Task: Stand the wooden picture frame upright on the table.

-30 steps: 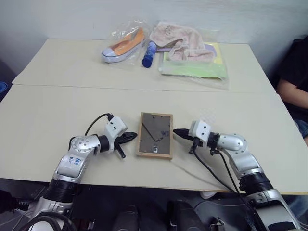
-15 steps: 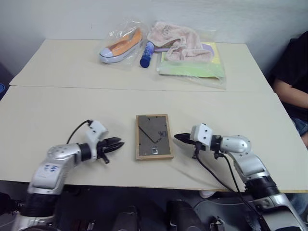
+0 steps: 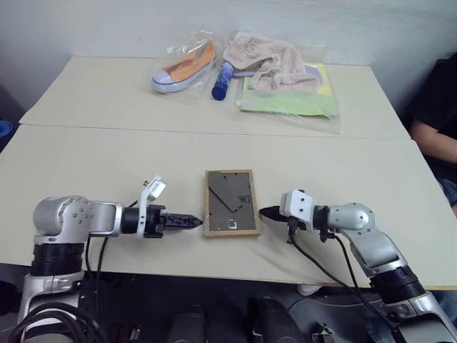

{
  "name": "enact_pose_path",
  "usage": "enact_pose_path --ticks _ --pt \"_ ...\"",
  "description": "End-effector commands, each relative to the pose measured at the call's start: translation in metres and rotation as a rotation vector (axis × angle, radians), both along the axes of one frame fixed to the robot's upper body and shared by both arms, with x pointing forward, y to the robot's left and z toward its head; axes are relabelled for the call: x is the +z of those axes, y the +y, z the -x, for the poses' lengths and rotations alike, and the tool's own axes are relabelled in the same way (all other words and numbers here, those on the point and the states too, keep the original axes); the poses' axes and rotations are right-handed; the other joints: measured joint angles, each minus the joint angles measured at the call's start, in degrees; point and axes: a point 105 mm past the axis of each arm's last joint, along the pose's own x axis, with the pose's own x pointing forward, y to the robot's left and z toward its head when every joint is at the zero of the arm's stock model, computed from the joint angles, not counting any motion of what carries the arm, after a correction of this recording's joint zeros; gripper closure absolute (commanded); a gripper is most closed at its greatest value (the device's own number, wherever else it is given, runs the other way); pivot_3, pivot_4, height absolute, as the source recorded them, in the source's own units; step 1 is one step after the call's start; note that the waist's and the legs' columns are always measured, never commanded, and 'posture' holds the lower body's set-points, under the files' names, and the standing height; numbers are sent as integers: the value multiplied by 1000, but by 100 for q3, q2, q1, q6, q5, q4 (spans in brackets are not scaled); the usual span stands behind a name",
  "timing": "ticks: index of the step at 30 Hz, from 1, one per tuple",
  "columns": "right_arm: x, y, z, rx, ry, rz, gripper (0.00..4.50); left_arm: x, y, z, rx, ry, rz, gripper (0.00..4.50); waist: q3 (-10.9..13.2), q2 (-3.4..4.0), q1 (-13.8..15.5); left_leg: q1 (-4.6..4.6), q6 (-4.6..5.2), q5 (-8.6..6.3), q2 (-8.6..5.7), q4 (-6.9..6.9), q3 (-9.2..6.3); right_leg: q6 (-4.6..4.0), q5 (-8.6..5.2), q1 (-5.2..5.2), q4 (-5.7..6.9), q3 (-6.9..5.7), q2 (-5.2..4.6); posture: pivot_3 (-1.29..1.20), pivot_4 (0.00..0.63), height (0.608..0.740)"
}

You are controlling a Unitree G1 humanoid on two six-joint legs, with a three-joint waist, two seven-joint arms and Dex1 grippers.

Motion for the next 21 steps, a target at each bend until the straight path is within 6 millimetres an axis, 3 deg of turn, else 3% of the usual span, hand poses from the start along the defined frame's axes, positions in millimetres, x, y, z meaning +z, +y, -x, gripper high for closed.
enact_pose_path --ticks 1,5,11,14,19,21 --pt "12 3 -1 15 -43 -18 4500 -12 -4 1 7 48 -30 717 0 0 2 0 0 0 0 2 0 0 0 1 0 1 0 0 150 740" --pt "17 23 5 76 -57 -45 4500 -13 -30 -13 -1 68 -3 717 0 0 87 1 -1 -1 0 13 -2 1 0 3 -4 -2 0 0 150 740" --pt "17 28 3 66 -67 -41 4500 -7 -46 -17 -13 99 76 717 0 0 131 0 -3 -3 -5 17 -2 4 0 5 4 -1 -1 0 150 740" --pt "17 28 2 54 -73 -40 4500 -5 -46 -20 7 100 78 1341 0 0 121 0 -3 -3 -5 18 -2 4 0 6 -1 -3 -1 0 150 740" --pt "15 14 2 32 -77 -19 4500 -4 -35 -19 38 95 82 2866 1 -2 112 0 -6 -3 -3 18 -2 5 0 5 0 -5 3 0 150 740" --pt "22 7 4 33 -75 -59 4500 -2 -32 -16 39 79 97 3187 1 -1 108 0 -6 -3 -3 18 -1 5 0 5 -3 -4 3 0 150 740"
